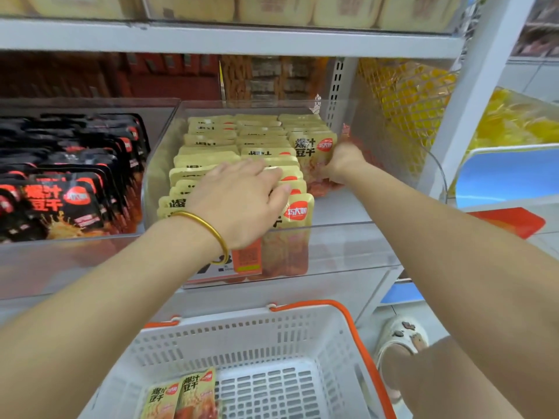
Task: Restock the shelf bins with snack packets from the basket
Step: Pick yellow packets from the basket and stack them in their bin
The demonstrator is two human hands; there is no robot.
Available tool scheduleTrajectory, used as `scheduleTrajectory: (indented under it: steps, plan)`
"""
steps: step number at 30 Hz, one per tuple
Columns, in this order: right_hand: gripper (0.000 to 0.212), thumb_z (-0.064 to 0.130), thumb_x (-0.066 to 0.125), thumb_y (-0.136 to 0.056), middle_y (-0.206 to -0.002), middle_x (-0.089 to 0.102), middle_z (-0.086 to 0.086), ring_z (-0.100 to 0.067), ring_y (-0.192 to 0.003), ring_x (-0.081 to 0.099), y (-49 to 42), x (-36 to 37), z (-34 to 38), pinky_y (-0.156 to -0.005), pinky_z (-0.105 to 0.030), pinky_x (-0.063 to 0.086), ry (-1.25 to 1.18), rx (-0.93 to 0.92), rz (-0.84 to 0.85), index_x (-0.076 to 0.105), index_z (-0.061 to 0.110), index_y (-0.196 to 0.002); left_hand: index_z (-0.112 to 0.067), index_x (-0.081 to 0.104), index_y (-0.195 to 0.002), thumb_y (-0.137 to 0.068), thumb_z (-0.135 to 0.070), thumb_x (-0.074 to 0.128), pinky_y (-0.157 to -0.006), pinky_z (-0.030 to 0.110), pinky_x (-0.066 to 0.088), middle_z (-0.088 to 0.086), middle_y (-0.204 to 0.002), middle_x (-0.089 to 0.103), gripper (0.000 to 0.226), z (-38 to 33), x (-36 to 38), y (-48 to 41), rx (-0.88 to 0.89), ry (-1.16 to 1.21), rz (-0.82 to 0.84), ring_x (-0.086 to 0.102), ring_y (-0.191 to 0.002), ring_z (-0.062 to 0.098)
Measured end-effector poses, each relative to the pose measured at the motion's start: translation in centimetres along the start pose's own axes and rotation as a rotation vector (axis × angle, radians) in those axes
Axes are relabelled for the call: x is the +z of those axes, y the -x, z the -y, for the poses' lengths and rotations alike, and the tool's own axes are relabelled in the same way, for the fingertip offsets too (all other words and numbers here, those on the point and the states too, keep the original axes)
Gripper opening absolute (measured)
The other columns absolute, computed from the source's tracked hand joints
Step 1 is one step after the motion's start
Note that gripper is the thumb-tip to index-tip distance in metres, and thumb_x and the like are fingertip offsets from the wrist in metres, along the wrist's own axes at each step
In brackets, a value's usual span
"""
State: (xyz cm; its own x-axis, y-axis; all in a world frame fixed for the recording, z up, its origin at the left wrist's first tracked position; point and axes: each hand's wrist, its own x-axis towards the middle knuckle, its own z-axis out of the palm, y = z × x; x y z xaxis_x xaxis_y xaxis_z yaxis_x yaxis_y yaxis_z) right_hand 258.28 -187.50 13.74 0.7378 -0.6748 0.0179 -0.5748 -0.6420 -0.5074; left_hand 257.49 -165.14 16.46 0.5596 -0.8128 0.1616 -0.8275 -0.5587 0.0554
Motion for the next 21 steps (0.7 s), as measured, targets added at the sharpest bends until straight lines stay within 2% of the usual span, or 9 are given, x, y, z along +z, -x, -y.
scheduleTrajectory:
  steps: [2, 4, 6, 9, 12, 15, 17, 19, 21]
  plan:
    - [0.028, 0.018, 0.076, -0.079, -0.107, 0.065, -0.014, -0.027, -0.093, 0.066, 1.6, -1.8, 0.6, -0.082, -0.038, 0.056, -0.058, 0.012, -0.009, 0.051, 0.007, -0.077, -0.02, 0.045, -0.136, -0.097, -0.048, 0.016, -0.111, 0.034, 0.022, 0.003, -0.144, 0.041, 0.056, 0.0, -0.1, 0.3, -0.013, 0.029, -0.051, 0.03, -0.136, 0.018]
    - [0.033, 0.02, 0.079, -0.076, -0.102, 0.063, -0.012, -0.028, -0.092, 0.066, 4.4, -3.9, 1.1, -0.081, -0.041, 0.056, -0.132, -0.019, -0.086, 0.049, 0.007, -0.083, -0.015, 0.054, -0.127, -0.089, -0.051, 0.015, -0.105, 0.036, 0.031, 0.005, -0.134, 0.051, 0.064, -0.1, -0.5, 1.2, 0.025, 0.07, -0.2, 0.041, -0.128, 0.023]
    - [0.027, 0.02, 0.078, -0.077, -0.088, 0.066, -0.012, -0.026, -0.081, 0.069, 8.6, -5.8, 1.4, -0.074, -0.041, 0.058, -0.147, -0.131, -0.152, 0.055, 0.008, -0.084, -0.011, 0.059, -0.12, -0.09, -0.043, 0.025, -0.101, 0.04, 0.039, 0.008, -0.127, 0.057, 0.055, -0.2, -0.9, 3.1, 0.133, 0.126, -0.364, 0.049, -0.121, 0.028]
    - [0.019, 0.008, 0.07, -0.082, -0.061, 0.065, -0.013, -0.023, -0.056, 0.069, 16.4, -6.9, 1.4, -0.056, -0.036, 0.058, -0.329, -0.289, 0.046, 0.054, 0.01, -0.073, -0.005, 0.062, -0.113, -0.093, -0.022, 0.041, -0.097, 0.038, 0.039, 0.009, -0.12, 0.061, 0.034, -0.2, 0.0, 7.8, 0.246, 0.187, -0.485, 0.054, -0.112, 0.028]
    - [0.011, 0.004, 0.065, -0.085, -0.061, 0.065, -0.015, -0.016, -0.049, 0.065, 20.3, -2.3, 1.0, -0.053, -0.032, 0.058, -0.218, -0.324, 0.482, 0.059, 0.002, -0.076, -0.005, 0.063, -0.109, -0.092, -0.015, 0.043, -0.093, 0.036, 0.041, 0.007, -0.114, 0.063, 0.029, 0.6, 3.4, 12.5, 0.281, 0.213, -0.364, 0.056, -0.107, 0.028]
    - [0.012, 0.008, 0.06, -0.091, -0.073, 0.066, -0.016, -0.018, -0.056, 0.065, 20.5, 7.3, -0.3, -0.056, -0.029, 0.058, 0.077, -0.241, 0.859, 0.06, 0.001, -0.081, -0.009, 0.064, -0.104, -0.088, -0.019, 0.039, -0.079, 0.04, 0.05, 0.006, -0.106, 0.065, 0.032, 2.6, 8.4, 15.3, 0.214, 0.173, -0.06, 0.059, -0.096, 0.029]
    - [0.016, 0.012, 0.056, -0.093, -0.082, 0.068, -0.017, -0.023, -0.066, 0.065, 20.2, 14.6, -2.5, -0.066, -0.033, 0.057, 0.26, -0.251, 0.988, 0.064, -0.003, -0.092, -0.011, 0.065, -0.102, -0.085, -0.023, 0.035, -0.074, 0.042, 0.054, 0.005, -0.1, 0.067, 0.036, 3.9, 11.2, 16.1, 0.15, 0.149, 0.119, 0.062, -0.09, 0.03]
    - [0.024, 0.015, 0.055, -0.093, -0.098, 0.069, -0.019, -0.026, -0.081, 0.064, 20.6, 20.8, -5.5, -0.078, -0.035, 0.052, 0.45, -0.321, 1.034, 0.066, -0.005, -0.102, -0.013, 0.064, -0.11, -0.089, -0.021, 0.039, -0.084, 0.044, 0.052, 0.005, -0.107, 0.066, 0.034, 4.6, 13.0, 16.6, 0.075, 0.142, 0.23, 0.06, -0.101, 0.029]
    - [0.021, 0.014, 0.054, -0.093, -0.103, 0.067, -0.016, -0.028, -0.09, 0.061, 21.5, 25.6, -8.3, -0.082, -0.035, 0.049, 0.574, -0.362, 1.059, 0.066, -0.002, -0.1, -0.015, 0.059, -0.12, -0.094, -0.02, 0.043, -0.093, 0.04, 0.046, 0.003, -0.119, 0.061, 0.031, 4.8, 14.3, 16.9, 0.055, 0.138, 0.287, 0.053, -0.114, 0.024]
